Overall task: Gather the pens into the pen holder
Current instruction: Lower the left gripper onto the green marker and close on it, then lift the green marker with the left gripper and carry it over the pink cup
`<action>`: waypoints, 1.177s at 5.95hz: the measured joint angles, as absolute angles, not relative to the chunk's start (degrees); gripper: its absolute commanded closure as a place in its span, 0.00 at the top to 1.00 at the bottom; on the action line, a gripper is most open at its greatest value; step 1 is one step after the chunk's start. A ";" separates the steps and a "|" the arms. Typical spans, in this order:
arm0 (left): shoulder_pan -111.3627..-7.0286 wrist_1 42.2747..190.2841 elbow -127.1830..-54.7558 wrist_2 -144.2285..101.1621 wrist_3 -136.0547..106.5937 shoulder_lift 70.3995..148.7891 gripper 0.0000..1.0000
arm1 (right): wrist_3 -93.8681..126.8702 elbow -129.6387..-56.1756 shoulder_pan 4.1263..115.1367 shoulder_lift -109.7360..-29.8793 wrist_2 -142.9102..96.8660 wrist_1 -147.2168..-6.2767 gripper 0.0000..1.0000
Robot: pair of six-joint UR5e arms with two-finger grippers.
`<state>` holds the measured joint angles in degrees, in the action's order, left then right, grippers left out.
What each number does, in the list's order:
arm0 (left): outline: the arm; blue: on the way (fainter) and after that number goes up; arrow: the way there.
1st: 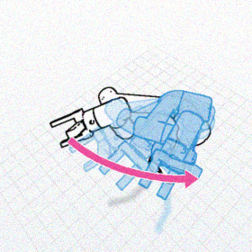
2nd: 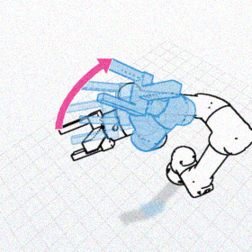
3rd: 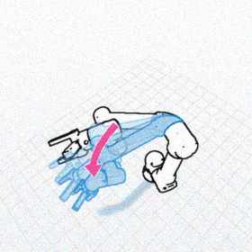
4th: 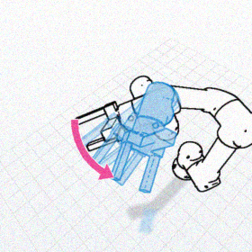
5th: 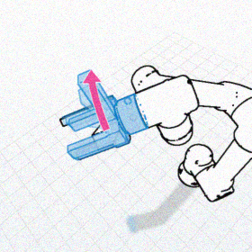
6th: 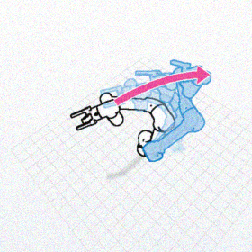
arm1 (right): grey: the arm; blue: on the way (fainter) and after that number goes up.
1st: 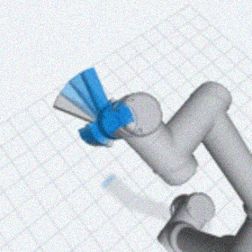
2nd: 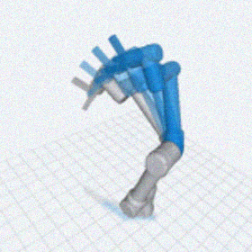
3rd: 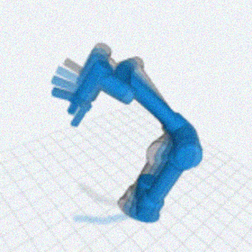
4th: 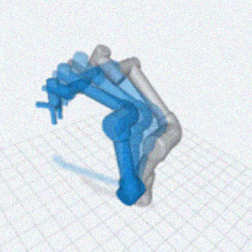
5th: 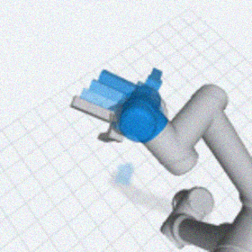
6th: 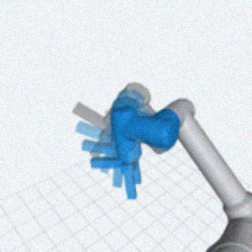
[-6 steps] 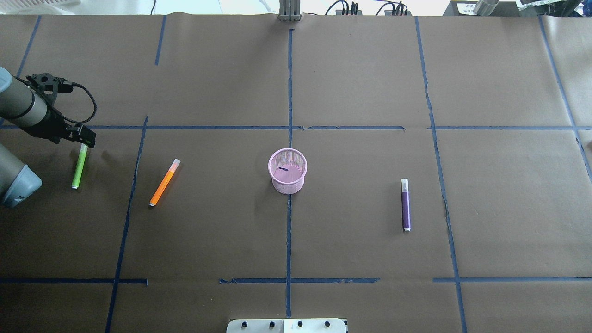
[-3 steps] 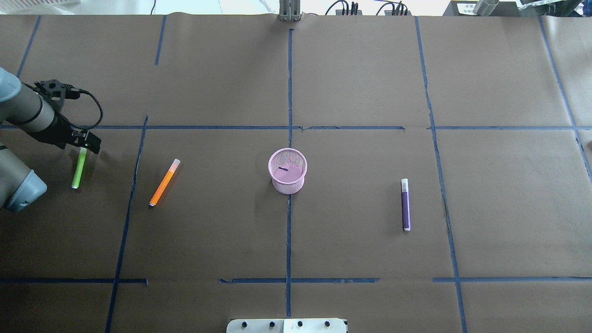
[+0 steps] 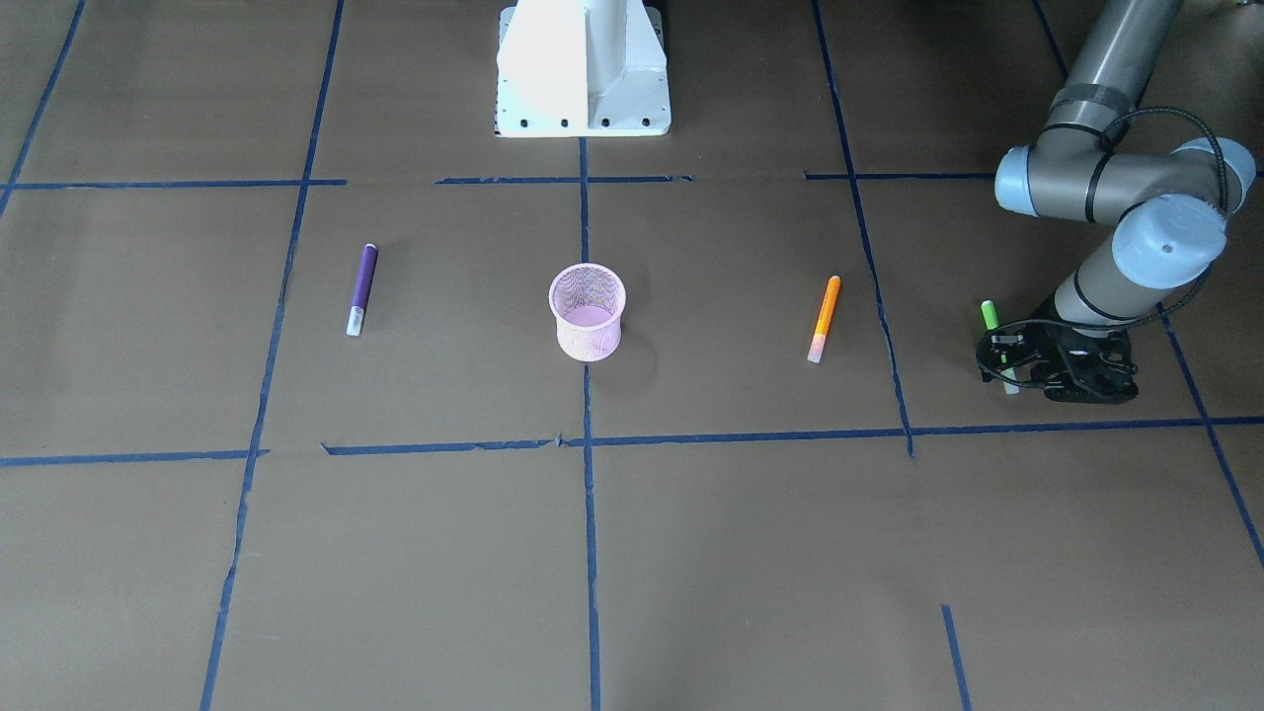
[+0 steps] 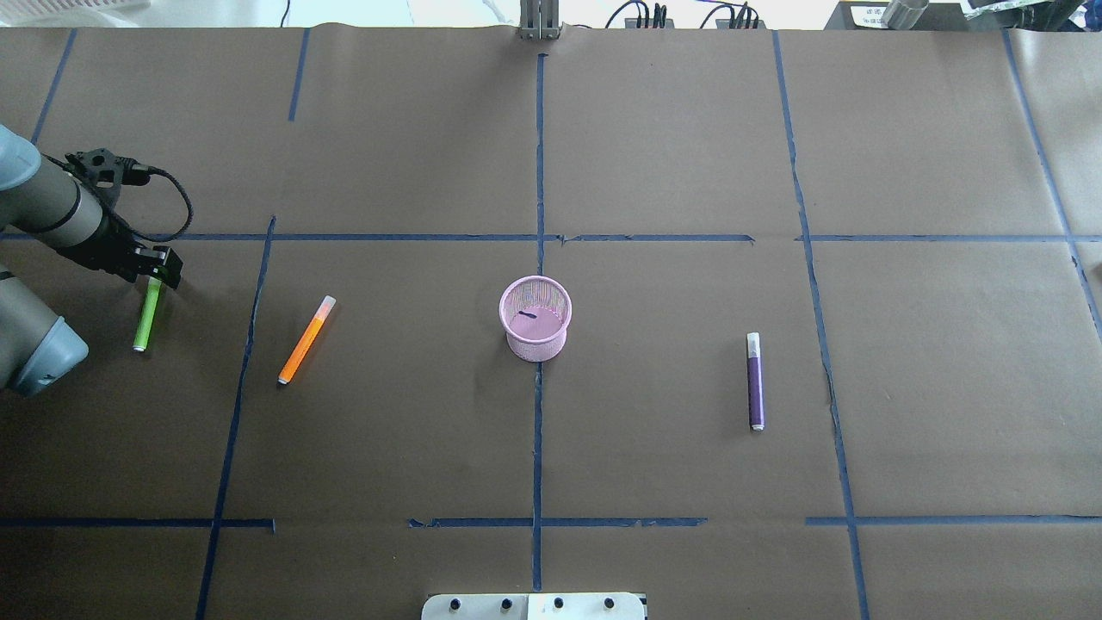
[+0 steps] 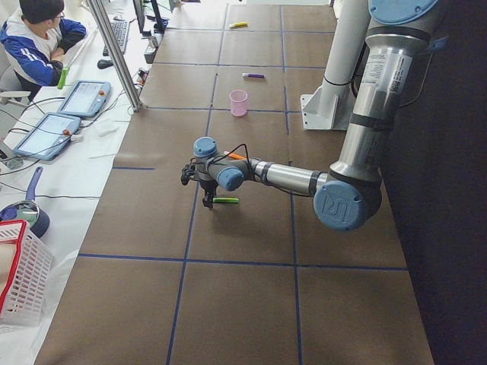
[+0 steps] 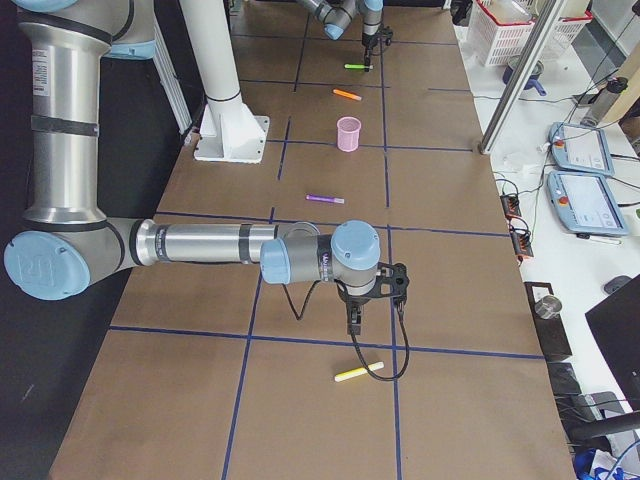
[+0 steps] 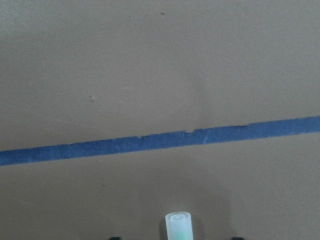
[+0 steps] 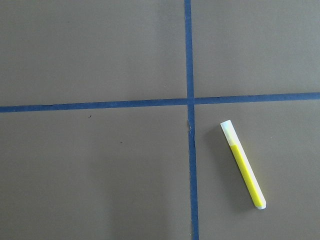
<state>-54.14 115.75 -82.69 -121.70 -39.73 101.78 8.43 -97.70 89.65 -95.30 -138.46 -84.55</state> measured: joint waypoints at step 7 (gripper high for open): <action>-55.44 116.32 -90.61 -117.45 -39.15 106.57 0.00 | 8.01 -97.87 89.65 -95.25 -138.64 -84.48 1.00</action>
<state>-55.44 116.32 -90.61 -117.45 -39.15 106.57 8.01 -97.87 89.65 -95.25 -138.64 -84.48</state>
